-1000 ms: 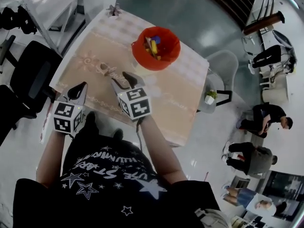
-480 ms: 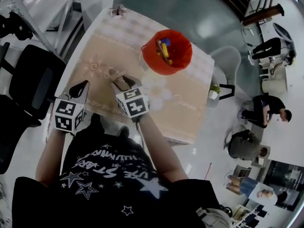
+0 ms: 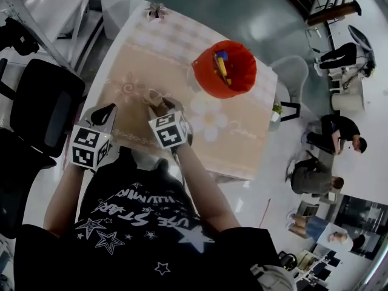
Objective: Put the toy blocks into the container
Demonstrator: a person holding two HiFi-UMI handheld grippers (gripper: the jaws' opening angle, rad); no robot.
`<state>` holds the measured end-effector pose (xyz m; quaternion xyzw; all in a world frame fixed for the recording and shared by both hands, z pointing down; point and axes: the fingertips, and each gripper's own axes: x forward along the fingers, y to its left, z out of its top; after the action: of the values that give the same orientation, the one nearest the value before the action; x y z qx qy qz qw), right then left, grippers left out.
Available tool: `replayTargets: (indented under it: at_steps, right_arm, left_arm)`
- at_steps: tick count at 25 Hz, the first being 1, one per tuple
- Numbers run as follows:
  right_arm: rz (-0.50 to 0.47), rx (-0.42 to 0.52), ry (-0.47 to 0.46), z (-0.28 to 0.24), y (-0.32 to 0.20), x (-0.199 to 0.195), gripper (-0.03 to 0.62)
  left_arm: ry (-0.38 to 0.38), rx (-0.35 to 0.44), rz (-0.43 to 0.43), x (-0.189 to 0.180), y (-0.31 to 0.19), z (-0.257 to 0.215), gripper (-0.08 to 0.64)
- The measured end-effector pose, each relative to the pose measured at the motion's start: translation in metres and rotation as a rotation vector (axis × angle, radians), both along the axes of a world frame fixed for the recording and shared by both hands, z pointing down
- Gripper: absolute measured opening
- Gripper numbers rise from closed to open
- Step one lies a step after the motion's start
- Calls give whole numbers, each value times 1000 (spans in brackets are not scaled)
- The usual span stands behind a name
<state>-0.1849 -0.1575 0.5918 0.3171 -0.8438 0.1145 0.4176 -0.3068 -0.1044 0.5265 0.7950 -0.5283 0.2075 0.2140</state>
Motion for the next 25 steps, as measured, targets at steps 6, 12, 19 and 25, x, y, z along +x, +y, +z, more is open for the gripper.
replayTargets:
  at_steps: [6,12,19,25]
  right_arm:
    - [15,-3,17,6,-2,-3,202]
    - [12,-1,31,5,-3,-4,161]
    - [45,46,17,-20,-4,-1,154]
    - [58,134,-39,-66,-8,14,153]
  left_arm:
    - [12,0,29,-10,-6,5,11]
    - [26,5,52,-13,-10,7,11]
    - [39,9,84,-12,-15,8,11]
    - [34,19,96,1,-22,2,11]
